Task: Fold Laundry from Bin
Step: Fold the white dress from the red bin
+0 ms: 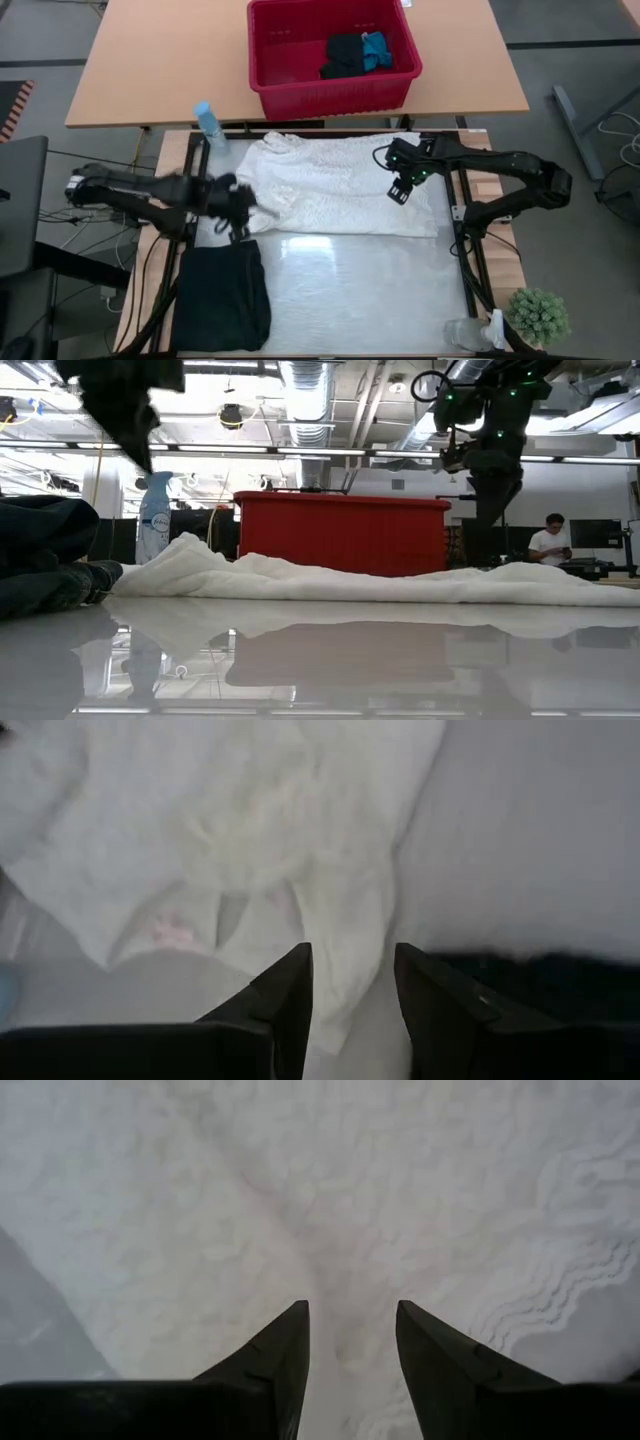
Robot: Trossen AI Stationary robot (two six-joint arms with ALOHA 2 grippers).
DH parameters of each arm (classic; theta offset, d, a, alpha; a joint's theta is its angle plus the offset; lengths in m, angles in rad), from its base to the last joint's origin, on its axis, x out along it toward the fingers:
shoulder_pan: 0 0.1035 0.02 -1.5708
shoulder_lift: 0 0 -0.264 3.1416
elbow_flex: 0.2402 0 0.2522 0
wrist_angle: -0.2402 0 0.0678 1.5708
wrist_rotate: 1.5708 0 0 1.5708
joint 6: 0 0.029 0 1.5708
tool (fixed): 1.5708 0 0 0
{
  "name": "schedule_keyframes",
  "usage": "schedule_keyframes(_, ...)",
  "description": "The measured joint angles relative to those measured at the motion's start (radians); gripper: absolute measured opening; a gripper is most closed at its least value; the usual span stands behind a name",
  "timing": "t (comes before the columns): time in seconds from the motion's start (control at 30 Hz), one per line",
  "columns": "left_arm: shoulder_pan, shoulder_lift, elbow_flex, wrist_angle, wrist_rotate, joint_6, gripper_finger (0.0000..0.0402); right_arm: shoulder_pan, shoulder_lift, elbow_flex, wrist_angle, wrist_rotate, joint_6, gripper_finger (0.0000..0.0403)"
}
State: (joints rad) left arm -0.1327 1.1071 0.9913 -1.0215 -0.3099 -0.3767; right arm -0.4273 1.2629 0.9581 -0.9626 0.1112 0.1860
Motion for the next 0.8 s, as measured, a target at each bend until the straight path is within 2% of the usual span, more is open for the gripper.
schedule_keyframes(0.17,-0.113,0.046,-0.11,0.03,-0.078,-0.088,0.0133,0.0,0.0,0.0,0.047,-0.003,0.0,0.0175)
schedule_keyframes(0.3,-0.15,0.059,-0.174,0.153,-0.066,-0.078,0.0133,0.0,0.0,0.0,0.062,-0.004,0.0,0.0175)
schedule_keyframes(0.4,-0.163,0.059,-0.22,0.226,-0.058,-0.073,0.0133,0.0,0.0,0.0,0.061,-0.004,0.0,0.0175)
schedule_keyframes(0.8,-0.161,0.076,-0.328,0.335,-0.051,-0.054,0.0132,0.0,0.001,0.0,0.063,-0.005,0.0,0.0175)
